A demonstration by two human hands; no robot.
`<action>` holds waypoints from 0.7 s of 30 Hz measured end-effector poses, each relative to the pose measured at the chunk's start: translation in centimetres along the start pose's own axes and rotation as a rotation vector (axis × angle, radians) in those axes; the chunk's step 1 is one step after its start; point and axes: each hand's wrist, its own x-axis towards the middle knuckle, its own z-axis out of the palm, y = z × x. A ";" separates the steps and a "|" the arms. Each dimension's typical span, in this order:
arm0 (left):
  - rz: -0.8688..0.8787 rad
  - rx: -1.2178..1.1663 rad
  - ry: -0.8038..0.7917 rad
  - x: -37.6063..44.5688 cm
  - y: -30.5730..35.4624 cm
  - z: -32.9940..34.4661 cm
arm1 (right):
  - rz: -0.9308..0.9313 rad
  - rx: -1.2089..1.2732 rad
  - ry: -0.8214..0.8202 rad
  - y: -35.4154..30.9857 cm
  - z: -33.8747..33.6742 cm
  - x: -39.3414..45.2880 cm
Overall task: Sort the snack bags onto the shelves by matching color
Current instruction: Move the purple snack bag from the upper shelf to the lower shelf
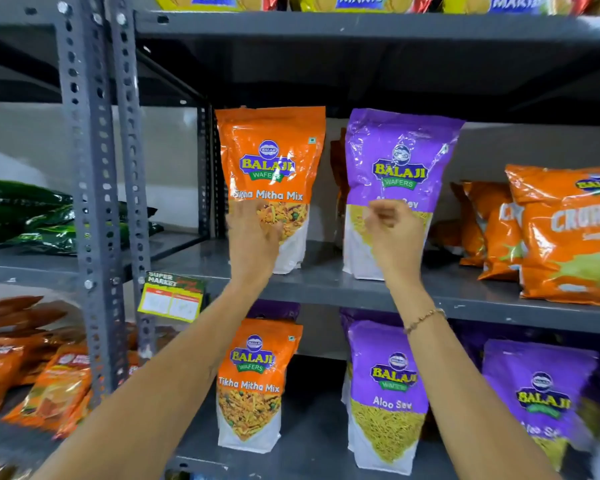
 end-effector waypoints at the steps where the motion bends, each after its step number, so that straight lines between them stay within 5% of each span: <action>1: 0.061 -0.044 -0.044 -0.4 1.6 0.8 | -0.030 -0.016 0.118 0.5 -1.5 0.5; 3: 0.109 -0.142 -0.226 -0.8 3.8 3.0 | -0.015 -0.051 0.186 2.2 -3.8 1.5; 6: 0.000 -0.185 -0.559 -1.2 5.3 6.1 | 0.272 -0.006 -0.074 4.4 -5.8 2.4; 10: -0.210 -0.204 -0.808 -1.2 5.0 8.8 | 0.529 0.115 -0.380 6.3 -6.2 3.2; 14: -0.261 -0.198 -0.839 -1.3 4.4 9.6 | 0.558 0.113 -0.423 7.7 -6.0 3.7; 21: -0.259 -0.273 -0.695 -2.0 5.5 8.4 | 0.479 0.107 -0.246 6.6 -6.3 2.7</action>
